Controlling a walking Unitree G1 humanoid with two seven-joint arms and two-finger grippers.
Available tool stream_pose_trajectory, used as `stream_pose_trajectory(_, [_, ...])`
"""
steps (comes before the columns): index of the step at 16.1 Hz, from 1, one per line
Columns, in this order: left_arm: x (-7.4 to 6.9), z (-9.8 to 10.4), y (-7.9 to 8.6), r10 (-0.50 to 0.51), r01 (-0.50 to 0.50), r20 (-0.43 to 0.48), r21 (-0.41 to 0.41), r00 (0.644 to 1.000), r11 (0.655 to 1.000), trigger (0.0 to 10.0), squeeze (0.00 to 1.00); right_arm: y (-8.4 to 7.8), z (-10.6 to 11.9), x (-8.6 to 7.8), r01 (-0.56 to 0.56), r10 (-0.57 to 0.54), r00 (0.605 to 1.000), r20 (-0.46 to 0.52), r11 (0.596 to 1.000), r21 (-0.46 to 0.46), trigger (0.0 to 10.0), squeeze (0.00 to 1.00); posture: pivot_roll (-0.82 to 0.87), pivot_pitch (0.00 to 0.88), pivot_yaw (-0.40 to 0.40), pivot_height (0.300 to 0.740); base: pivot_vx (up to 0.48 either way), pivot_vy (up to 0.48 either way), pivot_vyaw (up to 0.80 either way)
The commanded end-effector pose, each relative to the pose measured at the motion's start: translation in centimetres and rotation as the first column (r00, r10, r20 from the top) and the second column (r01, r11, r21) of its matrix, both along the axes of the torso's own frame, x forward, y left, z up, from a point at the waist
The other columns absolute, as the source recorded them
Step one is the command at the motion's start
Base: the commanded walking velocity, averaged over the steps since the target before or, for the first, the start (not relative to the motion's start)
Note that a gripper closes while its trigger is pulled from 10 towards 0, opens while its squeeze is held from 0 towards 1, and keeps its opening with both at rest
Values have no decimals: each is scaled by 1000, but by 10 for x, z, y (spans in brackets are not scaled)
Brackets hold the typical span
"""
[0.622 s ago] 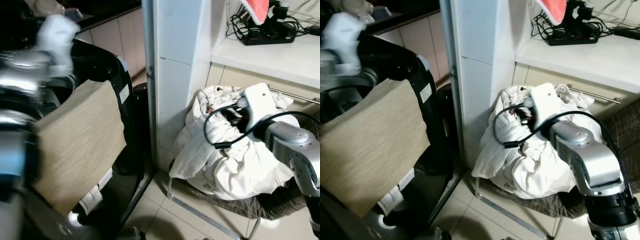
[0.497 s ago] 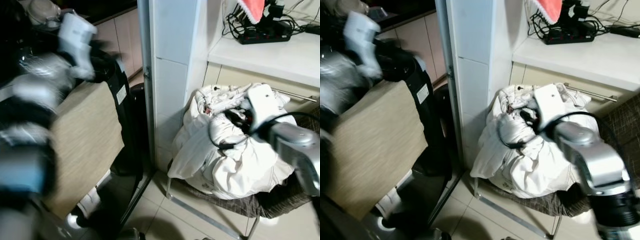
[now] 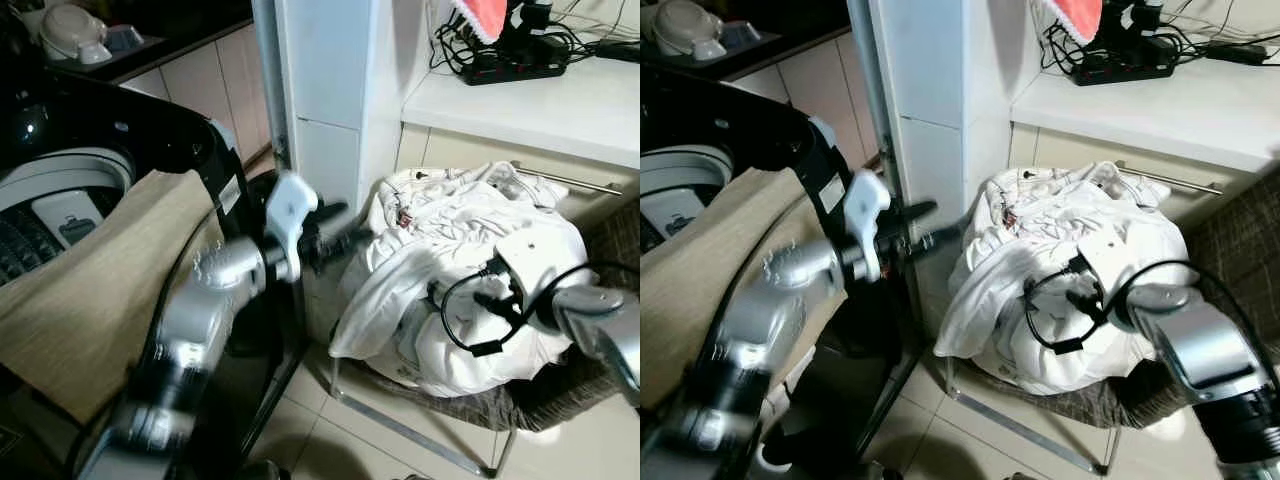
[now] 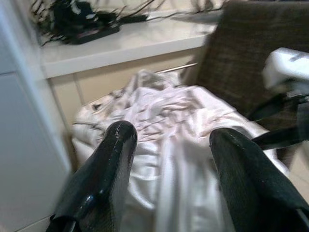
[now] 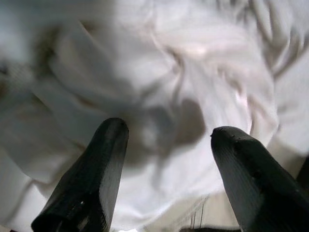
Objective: Clothes washing
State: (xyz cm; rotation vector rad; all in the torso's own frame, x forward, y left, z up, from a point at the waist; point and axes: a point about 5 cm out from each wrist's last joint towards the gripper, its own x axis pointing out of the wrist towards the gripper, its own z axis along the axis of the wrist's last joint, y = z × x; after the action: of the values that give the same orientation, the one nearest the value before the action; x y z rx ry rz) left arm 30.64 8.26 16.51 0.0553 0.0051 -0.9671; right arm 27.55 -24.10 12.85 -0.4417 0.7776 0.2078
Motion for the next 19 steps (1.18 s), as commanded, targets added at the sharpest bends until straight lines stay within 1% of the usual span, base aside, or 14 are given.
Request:
stream_pose_trajectory(1, [-9, 9, -3, -29, 30, 25, -8, 999, 1000, 10000, 0, -7, -1, 1, 51, -51, 999, 5, 999, -2, 10000, 0, -98, 10, 84, 740, 0, 0, 0])
stream_pose_trajectory(2, [-12, 9, -3, -36, 36, 22, -9, 999, 999, 10000, 0, -8, -2, 0, 58, -58, 998, 1, 998, 3, 10000, 0, -98, 10, 84, 740, 0, 0, 0])
stream_pose_trajectory(4, [-30, -2, -6, -105, 103, 16, 72, 994, 992, 10000, 0, -8, -19, 0, 90, -88, 996, -33, 993, 73, 10000, 0, -98, 13, 84, 740, 0, 0, 0])
stream_pose_trajectory(6, [-34, -1, -6, -100, 99, 11, 75, 995, 992, 10000, 0, -3, -25, 3, 93, -91, 996, -20, 984, 149, 10000, 0, -95, 10, 84, 740, 0, 0, 0])
stream_pose_trajectory(7, [-36, -2, -6, -103, 102, 7, 82, 995, 991, 10000, 0, -2, -28, 5, 88, -87, 996, -16, 981, 171, 4863, 0, -95, 10, 84, 740, 0, 0, 0])
stream_pose_trajectory(8, [-37, -4, -7, -99, 98, 2, 89, 995, 991, 10000, 0, -1, -33, 6, 87, -85, 996, -18, 981, 171, 1373, 0, -93, 8, 82, 740, 0, 0, 0])
stream_pose_trajectory(9, [-38, -4, -7, -94, 94, -1, 88, 996, 992, 10000, 0, -1, -34, 6, 87, -85, 996, -18, 982, 170, 1373, 0, -93, 8, 82, 740, 0, 0, 0])
stream_pose_trajectory(10, [-36, -5, -5, -37, 38, -12, 73, 999, 997, 10000, 0, -2, -32, 7, 80, -82, 997, 8, 988, 136, 5843, 0, -90, 5, 79, 740, 0, 0, 0])
stream_pose_trajectory(11, [-29, -7, 0, 115, -113, -47, 31, 992, 993, 10000, 0, -2, -20, 10, 58, -68, 993, 96, 993, 99, 10000, 0, -94, 1, 69, 740, 0, 0, 0])
stream_pose_trajectory(12, [-23, -6, 7, 234, -235, -54, -16, 971, 972, 10000, 0, -1, -6, 14, 56, -73, 974, 215, 995, 81, 10000, 0, -96, 0, 61, 740, 0, 0, 0])
stream_pose_trajectory(13, [-22, -4, 11, 284, -285, -29, -39, 958, 958, 10000, 0, -1, 10, 17, 66, -83, 934, 348, 996, 61, 10000, 0, -96, 0, 53, 740, 0, 0, 0])
stream_pose_trajectory(15, [-21, -4, 23, 398, -399, -11, -32, 917, 917, 10000, 0, 11, 48, 8, 77, -140, 774, 617, 989, 128, 10000, 0, -107, 0, 36, 740, 0, 0, 0])
stream_pose_trajectory(16, [-24, -5, 27, 429, -429, -1, -44, 903, 902, 10000, 0, 25, 52, -3, 46, -140, 744, 653, 986, 158, 10000, 0, -111, 0, 29, 740, 0, 0, 0])
stream_pose_trajectory(19, [-32, -8, 26, 484, -484, -16, -76, 875, 872, 10000, 0, 56, 35, -24, -38, -167, 747, 644, 956, 292, 10000, 0, -112, 0, 5, 740, 0, 0, 0])
